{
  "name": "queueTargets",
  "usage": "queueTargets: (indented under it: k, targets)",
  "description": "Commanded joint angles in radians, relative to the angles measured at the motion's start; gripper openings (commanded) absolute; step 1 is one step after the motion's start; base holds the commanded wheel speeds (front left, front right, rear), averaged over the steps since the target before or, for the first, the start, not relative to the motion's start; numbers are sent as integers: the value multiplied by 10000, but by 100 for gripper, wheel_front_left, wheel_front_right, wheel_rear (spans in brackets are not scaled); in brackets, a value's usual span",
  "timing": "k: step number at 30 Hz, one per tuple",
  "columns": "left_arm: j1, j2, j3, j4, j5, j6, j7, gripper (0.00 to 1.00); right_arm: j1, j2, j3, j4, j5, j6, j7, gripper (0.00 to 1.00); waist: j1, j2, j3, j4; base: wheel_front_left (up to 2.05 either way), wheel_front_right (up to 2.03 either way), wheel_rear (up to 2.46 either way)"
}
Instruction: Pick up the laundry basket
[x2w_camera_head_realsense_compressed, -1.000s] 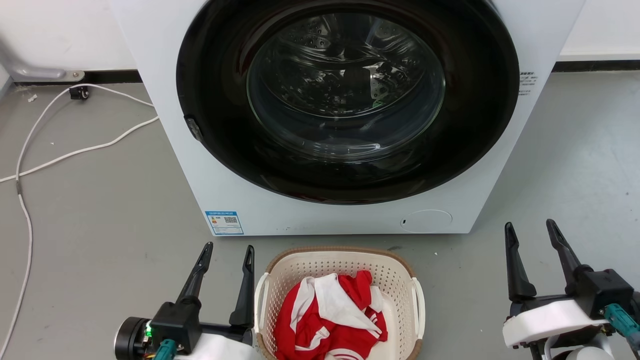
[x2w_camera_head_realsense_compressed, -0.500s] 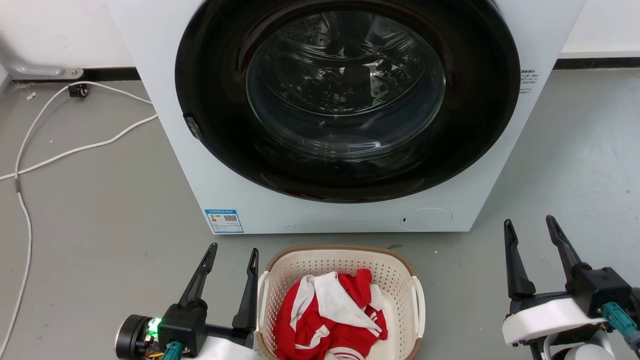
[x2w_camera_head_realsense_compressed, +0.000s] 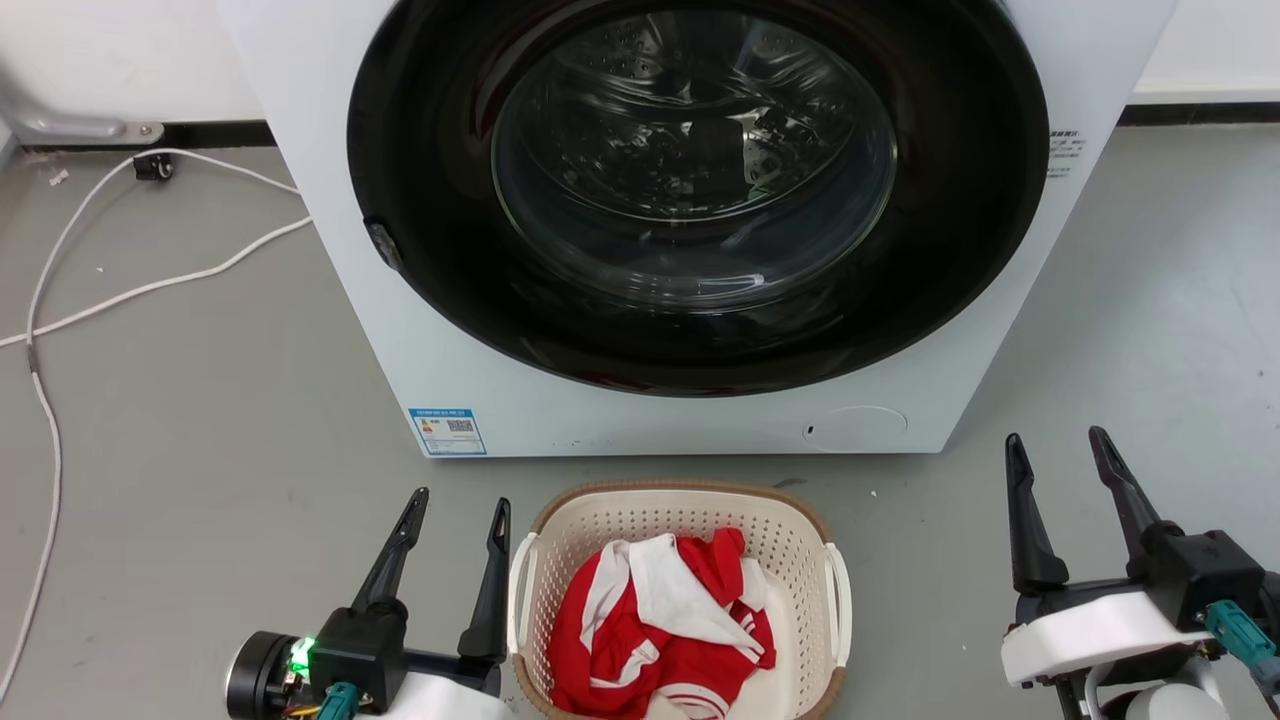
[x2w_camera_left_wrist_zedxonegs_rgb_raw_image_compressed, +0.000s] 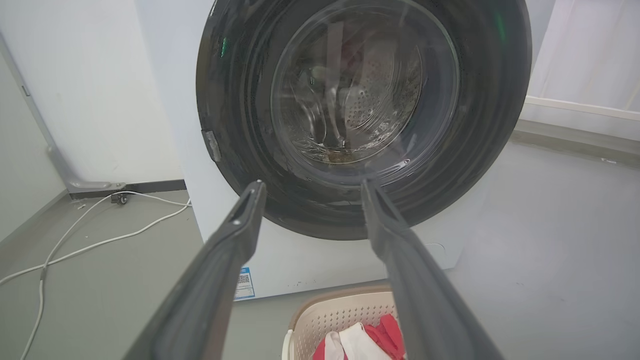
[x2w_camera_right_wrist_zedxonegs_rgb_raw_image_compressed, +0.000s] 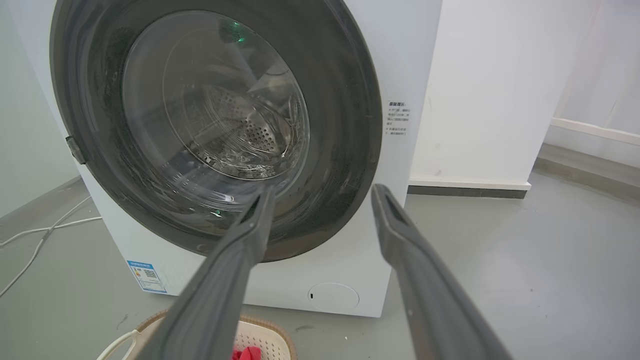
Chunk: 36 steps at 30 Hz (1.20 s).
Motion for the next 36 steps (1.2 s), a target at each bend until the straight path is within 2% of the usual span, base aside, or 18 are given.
queueTargets:
  k: [1,6,14,21,27,36]
  targets:
    - [21,-8,49,103,-40,-39,-26,100,-156,-5,49,57,129,-3,-24,100,0,-1,156,-32,0,0,0]
    - [-296,-16,142,456,-6,4,-26,100,-444,-4,53,268,78,-3,-23,100,0,-1,848,-114,0,0,0]
    - [-1445,12,285,1609,197,15,-25,100,-1505,-4,106,1665,611,-3,-21,100,0,-1,2548,-200,0,0,0]
    - [-3284,417,515,3283,126,-250,-26,100,-3046,-2,200,3426,1000,-3,-24,100,0,-1,4193,-270,0,0,0]
    - [-4901,840,88,4869,229,-496,-26,100,-4244,-4,488,4855,658,-3,-24,100,0,-1,5264,-151,0,0,0]
    - [-6647,1111,-543,7351,167,-566,-26,100,-5745,-8,994,6851,772,-3,79,100,0,-1,6269,-2,0,0,0]
